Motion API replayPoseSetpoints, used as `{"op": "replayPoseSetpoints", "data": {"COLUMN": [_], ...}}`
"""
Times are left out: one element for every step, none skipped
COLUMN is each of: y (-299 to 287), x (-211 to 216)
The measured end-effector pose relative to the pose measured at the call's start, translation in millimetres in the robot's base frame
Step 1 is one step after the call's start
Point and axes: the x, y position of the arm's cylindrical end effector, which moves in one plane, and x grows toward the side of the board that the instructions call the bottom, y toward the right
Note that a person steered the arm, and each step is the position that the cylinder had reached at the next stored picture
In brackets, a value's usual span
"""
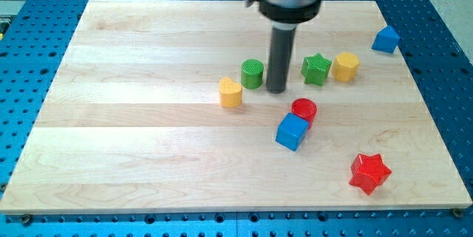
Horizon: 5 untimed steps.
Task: Slide the green circle slightly towards the yellow heart
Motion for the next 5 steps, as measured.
{"op": "replayPoseSetpoints", "data": {"y": [-10.4, -59.2, -118.6, -159.6, -128.9], "x": [-45.9, -42.6, -4.2, 25.9, -30.0]}}
